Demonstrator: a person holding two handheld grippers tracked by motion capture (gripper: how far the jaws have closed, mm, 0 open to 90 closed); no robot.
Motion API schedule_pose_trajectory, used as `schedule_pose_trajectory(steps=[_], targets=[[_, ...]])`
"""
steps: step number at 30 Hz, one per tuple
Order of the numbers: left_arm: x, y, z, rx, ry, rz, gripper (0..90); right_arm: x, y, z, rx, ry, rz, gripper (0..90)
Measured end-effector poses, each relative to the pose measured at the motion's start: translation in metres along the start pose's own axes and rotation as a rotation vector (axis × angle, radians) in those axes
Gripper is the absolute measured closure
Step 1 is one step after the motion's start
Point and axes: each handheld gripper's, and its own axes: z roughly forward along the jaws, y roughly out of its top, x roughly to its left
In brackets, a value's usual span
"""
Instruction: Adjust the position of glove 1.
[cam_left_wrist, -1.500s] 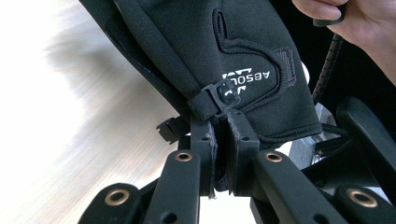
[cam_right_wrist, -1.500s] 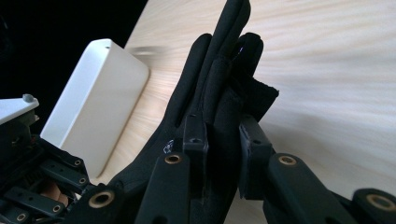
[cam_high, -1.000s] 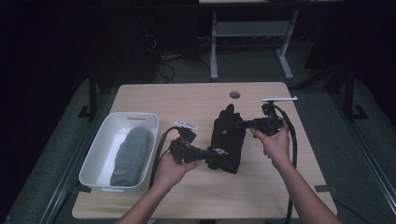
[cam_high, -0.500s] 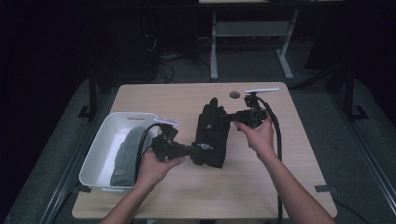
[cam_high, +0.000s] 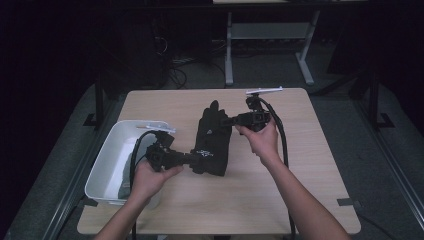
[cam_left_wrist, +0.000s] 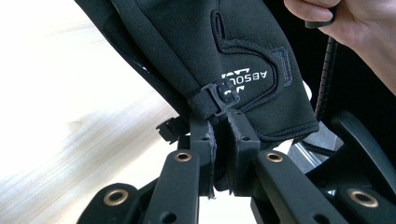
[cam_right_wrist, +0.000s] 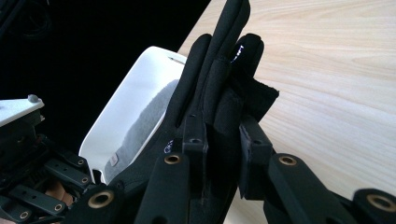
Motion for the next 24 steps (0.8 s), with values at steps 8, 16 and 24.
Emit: schedule_pose_trajectory(steps=[8,16,24], targets=[[0.007,-0.004,-0.012,-0.016,0.012,-0.007,83.2,0.007,0.005,0.013,0.012,0.014,-0.005,75.9],[0.01,-0.006,-0.021,-0.021,0.019,-0.008,83.2,0.011,0.008,0.022,0.014,0.027,-0.005,75.9],[0.016,-0.009,-0.035,-0.039,0.031,-0.021,83.2,0.024,0.017,0.031,0.021,0.04,-0.023,75.8]])
